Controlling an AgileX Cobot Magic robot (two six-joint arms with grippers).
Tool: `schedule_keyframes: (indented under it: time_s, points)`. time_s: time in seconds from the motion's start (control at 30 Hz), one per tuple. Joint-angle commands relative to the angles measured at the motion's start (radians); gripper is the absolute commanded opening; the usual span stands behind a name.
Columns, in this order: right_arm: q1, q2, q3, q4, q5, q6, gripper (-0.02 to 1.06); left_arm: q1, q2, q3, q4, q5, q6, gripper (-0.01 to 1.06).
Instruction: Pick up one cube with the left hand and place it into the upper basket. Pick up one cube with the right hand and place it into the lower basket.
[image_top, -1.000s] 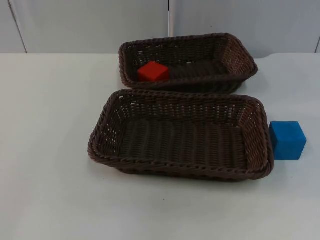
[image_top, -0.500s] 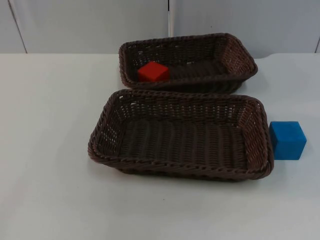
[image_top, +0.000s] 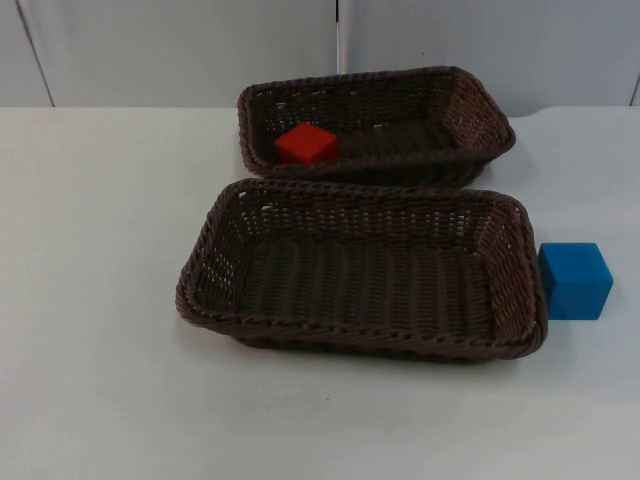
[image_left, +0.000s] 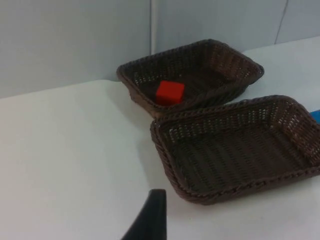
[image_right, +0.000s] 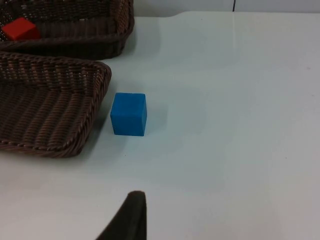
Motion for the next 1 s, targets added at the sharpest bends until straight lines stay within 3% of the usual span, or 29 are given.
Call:
schedule_keyframes:
  time_s: [0.0, 0.97]
  points:
    - [-0.005, -0.004, 0.001, -0.003, -0.004, 0.000, 1.05, -0.003, -0.006, 0.002, -0.049, 0.005, 0.046, 0.88]
    - [-0.005, -0.004, 0.001, -0.003, -0.006, 0.000, 1.05, -0.003, -0.006, 0.002, -0.065, -0.004, 0.070, 0.88]
